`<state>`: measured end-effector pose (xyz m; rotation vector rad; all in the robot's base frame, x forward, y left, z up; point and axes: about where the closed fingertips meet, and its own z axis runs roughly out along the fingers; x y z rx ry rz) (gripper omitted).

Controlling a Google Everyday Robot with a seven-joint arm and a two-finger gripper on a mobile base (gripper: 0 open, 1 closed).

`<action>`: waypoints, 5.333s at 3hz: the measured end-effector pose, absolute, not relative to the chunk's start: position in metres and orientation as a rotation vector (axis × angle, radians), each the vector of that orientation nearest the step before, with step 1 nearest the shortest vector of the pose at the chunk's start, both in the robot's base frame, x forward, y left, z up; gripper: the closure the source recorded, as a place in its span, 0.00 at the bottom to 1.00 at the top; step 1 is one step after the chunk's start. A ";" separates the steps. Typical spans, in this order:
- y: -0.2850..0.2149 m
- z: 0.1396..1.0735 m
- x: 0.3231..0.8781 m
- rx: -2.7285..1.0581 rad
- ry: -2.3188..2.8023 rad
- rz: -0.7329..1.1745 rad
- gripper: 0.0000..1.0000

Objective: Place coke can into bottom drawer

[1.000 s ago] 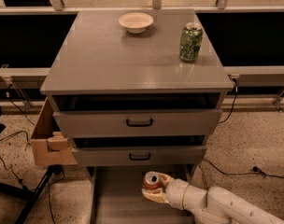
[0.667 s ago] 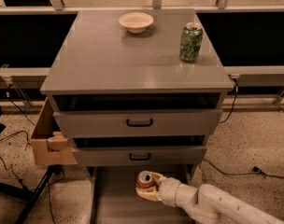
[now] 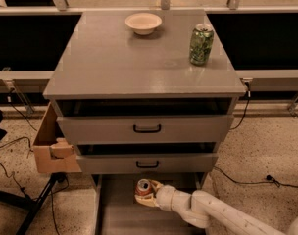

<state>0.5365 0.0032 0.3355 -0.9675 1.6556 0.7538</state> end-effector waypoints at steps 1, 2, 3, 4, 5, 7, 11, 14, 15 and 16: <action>0.016 0.291 0.553 -1.003 1.630 0.733 1.00; 0.031 0.254 0.562 -1.022 1.600 0.727 1.00; 0.046 0.225 0.565 -1.033 1.587 0.721 1.00; 0.058 0.201 0.565 -1.046 1.595 0.711 1.00; 0.059 0.173 0.567 -1.012 1.639 0.700 1.00; 0.060 0.171 0.567 -1.009 1.641 0.703 0.75; 0.066 0.172 0.566 -1.012 1.637 0.711 0.00; 0.024 0.196 0.531 -1.097 1.711 0.697 0.00; -0.027 0.216 0.499 -1.162 1.799 0.637 0.00; -0.078 0.251 0.473 -1.179 1.904 0.523 0.00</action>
Offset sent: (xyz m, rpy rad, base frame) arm 0.0362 0.0415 -0.1297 -0.0184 -0.0913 0.0441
